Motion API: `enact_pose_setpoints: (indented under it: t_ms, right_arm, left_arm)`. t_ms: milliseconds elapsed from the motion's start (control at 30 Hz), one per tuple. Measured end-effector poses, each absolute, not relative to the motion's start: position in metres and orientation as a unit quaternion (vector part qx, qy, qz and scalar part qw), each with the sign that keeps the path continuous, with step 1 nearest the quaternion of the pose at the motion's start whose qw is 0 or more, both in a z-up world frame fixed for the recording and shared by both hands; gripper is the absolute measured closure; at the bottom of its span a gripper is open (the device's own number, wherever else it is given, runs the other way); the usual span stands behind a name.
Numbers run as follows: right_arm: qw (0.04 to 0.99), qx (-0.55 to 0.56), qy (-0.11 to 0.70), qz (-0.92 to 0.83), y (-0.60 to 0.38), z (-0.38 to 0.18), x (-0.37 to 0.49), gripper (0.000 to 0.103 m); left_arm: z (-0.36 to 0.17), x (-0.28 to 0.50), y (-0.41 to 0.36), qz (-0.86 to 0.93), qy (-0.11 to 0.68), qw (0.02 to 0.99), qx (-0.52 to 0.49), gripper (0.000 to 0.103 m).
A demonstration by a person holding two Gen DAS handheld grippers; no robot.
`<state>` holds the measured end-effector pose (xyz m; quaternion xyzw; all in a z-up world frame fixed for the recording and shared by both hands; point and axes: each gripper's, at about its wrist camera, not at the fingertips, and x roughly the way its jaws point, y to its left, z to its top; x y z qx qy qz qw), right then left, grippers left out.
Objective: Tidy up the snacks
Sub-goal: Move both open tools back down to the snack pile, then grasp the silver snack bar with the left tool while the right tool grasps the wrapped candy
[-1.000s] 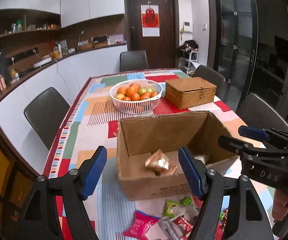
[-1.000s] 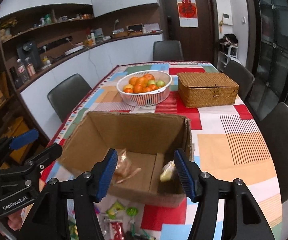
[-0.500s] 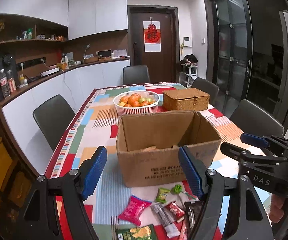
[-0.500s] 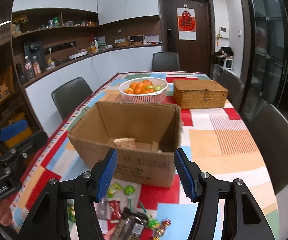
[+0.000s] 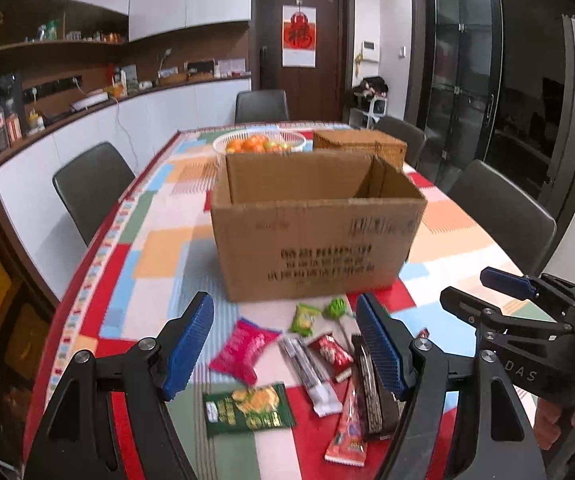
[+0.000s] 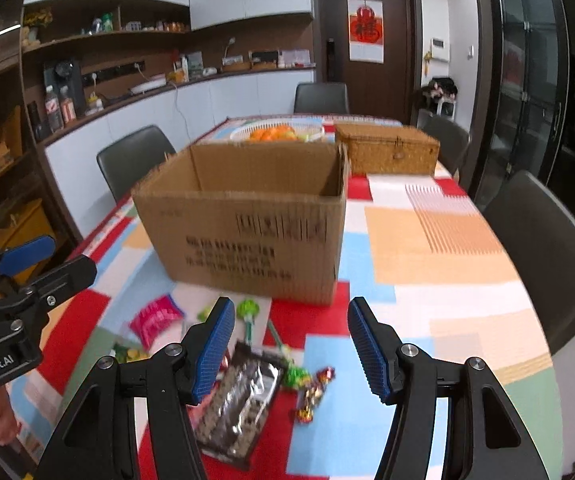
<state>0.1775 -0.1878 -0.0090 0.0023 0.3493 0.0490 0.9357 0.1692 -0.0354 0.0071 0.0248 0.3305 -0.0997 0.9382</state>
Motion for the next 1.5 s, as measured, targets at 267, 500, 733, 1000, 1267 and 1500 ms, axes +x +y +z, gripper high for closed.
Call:
enact_pose_setpoints:
  t_ms: [267, 500, 733, 1000, 1267, 1500]
  right_arm:
    - [0.915, 0.028, 0.401, 0.043, -0.196, -0.046, 0.168, 0.043]
    - [0.898, 0.048, 0.436, 0.040, -0.200, -0.072, 0.166, 0.043]
    - [0.889, 0.048, 0.455, 0.028, -0.203, -0.089, 0.171, 0.043]
    - [0.884, 0.044, 0.465, 0.014, -0.206, -0.102, 0.176, 0.048]
    - [0.878, 0.052, 0.475, 0.008, -0.212, -0.113, 0.185, 0.059]
    - [0.876, 0.052, 0.479, 0.005, -0.213, -0.118, 0.192, 0.068]
  left_arm:
    - [-0.024, 0.164, -0.039, -0.106, 0.372, 0.922, 0.027, 0.030]
    - [-0.048, 0.167, -0.042, -0.109, 0.408, 0.906, 0.022, 0.030]
    - [-0.071, 0.175, -0.041, -0.108, 0.437, 0.893, 0.017, 0.030]
    - [-0.092, 0.187, -0.045, -0.108, 0.462, 0.880, 0.016, 0.032]
    - [-0.106, 0.204, -0.049, -0.105, 0.473, 0.875, 0.020, 0.038]
    - [-0.116, 0.218, -0.054, -0.099, 0.480, 0.871, 0.023, 0.046]
